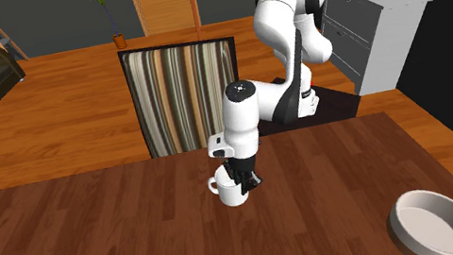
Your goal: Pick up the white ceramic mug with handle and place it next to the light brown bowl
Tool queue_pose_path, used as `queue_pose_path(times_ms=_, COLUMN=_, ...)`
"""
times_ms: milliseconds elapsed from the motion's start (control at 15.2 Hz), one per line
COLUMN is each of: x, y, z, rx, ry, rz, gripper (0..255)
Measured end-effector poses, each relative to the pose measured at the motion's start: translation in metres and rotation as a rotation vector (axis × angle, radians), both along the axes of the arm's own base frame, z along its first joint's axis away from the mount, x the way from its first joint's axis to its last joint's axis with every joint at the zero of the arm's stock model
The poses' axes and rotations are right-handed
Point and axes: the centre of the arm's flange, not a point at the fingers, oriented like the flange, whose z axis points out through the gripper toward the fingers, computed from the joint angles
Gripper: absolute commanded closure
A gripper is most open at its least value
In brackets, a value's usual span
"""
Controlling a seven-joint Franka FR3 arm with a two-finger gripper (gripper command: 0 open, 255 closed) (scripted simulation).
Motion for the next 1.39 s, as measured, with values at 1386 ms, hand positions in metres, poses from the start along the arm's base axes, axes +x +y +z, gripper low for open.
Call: queue_pose_path(times_ms=1386, x=0.001, y=0.0, z=0.094, rx=0.0, ry=0.0, rz=0.0, gripper=255)
